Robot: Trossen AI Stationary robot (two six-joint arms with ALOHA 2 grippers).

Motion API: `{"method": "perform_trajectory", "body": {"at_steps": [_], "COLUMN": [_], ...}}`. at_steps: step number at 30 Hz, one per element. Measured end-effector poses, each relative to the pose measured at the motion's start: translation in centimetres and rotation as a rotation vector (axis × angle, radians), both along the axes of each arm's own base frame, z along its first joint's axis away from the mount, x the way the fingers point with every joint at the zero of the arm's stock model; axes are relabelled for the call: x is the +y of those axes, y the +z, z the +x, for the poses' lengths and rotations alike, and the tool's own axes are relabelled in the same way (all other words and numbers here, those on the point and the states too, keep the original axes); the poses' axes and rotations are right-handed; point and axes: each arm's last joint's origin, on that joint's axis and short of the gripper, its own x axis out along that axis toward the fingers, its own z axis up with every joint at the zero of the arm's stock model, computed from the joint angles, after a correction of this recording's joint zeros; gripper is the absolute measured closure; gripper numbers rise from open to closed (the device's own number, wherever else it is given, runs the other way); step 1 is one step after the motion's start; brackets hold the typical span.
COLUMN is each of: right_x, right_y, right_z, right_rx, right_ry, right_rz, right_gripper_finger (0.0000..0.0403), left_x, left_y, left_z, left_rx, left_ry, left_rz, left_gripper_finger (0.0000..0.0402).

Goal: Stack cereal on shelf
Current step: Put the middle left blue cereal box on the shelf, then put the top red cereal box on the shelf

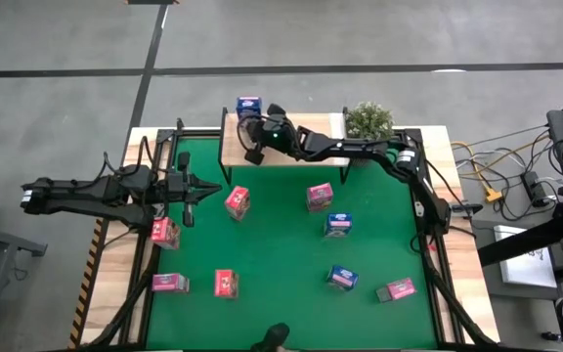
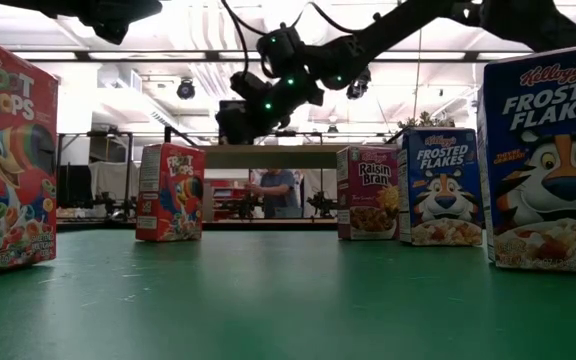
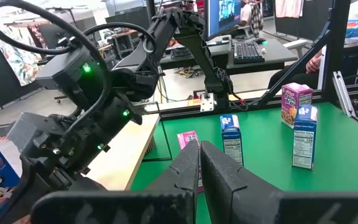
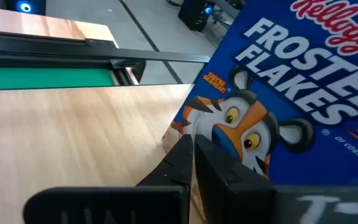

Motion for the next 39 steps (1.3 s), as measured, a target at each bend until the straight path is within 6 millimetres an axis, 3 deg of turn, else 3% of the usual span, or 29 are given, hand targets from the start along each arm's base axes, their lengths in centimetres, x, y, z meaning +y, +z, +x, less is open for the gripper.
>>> {"method": "perform_trajectory", "body": {"at_steps": [7, 14, 20, 27, 34, 39], "right_x": [0.5, 2.3, 5.2, 10.3, 15.9, 18.2], "right_y": [0.1, 0.8, 3.9, 6.7, 4.7, 2.7], "right_z": [-0.1, -1.0, -2.5, -4.4, -5.7, -7.8], "right_rx": [0.033, 0.161, 0.217, 0.232, 0.200, 0.158], "right_ry": [0.011, 0.034, 0.075, 0.159, 0.283, 0.341], "right_rz": [0.003, 0.067, 0.096, 0.120, 0.107, 0.088], "right_gripper_finger": [0.0394, 0.0394, 0.0394, 0.0394, 0.0394, 0.0394], "left_x": [0.0, 0.0, 0.0, 0.0, 0.0, 0.0], "left_y": [0.0, -0.2, -0.2, -0.2, -0.3, -0.8], "left_z": [0.0, 0.0, 0.0, 0.0, 0.2, 0.6], "left_rx": [0.001, 0.017, 0.016, 0.017, 0.023, 0.060], "left_ry": [0.000, 0.001, 0.000, 0.001, 0.004, 0.013], "left_rz": [0.000, 0.001, 0.001, -0.004, -0.038, -0.113], "left_gripper_finger": [0.0402, 0.0402, 0.0402, 0.0402, 0.0402, 0.0402]}}
